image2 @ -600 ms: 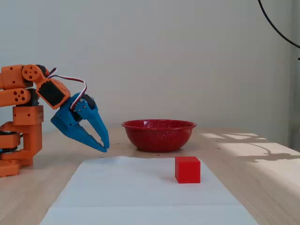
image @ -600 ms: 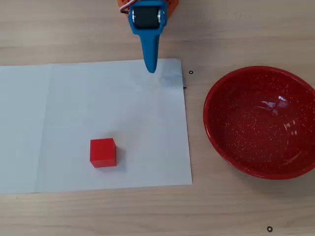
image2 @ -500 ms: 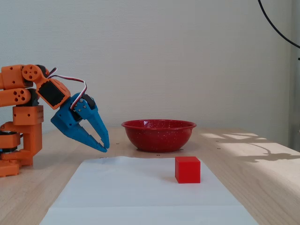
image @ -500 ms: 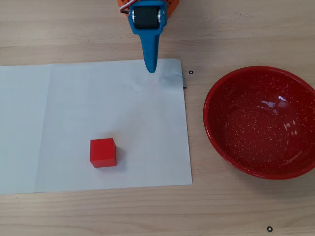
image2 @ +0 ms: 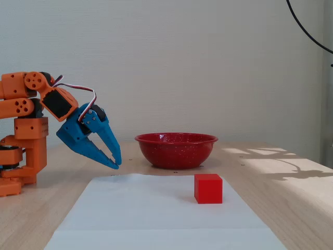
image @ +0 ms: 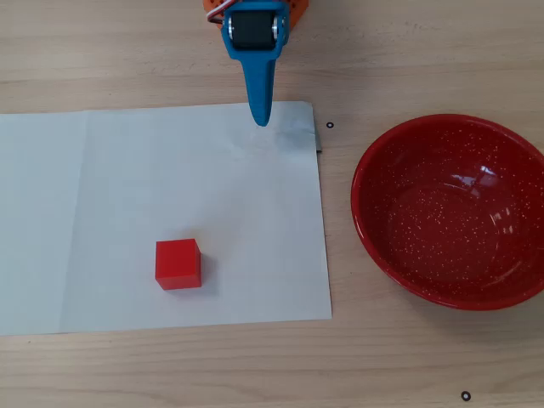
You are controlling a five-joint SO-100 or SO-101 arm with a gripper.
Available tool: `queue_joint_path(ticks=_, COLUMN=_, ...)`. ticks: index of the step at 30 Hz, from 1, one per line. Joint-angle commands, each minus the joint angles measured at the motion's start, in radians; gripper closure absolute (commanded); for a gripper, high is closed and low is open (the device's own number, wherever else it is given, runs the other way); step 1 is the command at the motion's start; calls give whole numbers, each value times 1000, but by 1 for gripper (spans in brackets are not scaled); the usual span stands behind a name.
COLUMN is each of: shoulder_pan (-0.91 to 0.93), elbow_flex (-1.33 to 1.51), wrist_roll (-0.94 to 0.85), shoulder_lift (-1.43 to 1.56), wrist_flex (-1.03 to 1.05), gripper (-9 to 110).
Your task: Grasp the red cube and put it in the red bowl
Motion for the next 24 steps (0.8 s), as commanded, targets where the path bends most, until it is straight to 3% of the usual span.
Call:
queue_joint_path(ticks=1, shoulder_pan=8, elbow_flex=11, wrist_roll=18, shoulder_lift=12, wrist_flex=2, gripper=101)
queue_joint_path(ticks=15, shoulder_pan=8, elbow_flex=-23, wrist_roll=34, shoulder_lift=6, wrist_flex=72, gripper=101)
queue_joint_path(ticks=24, shoulder_pan=3, elbow_flex=-316, wrist_roll=57, shoulder_lift=-195, wrist_flex=207, gripper=101)
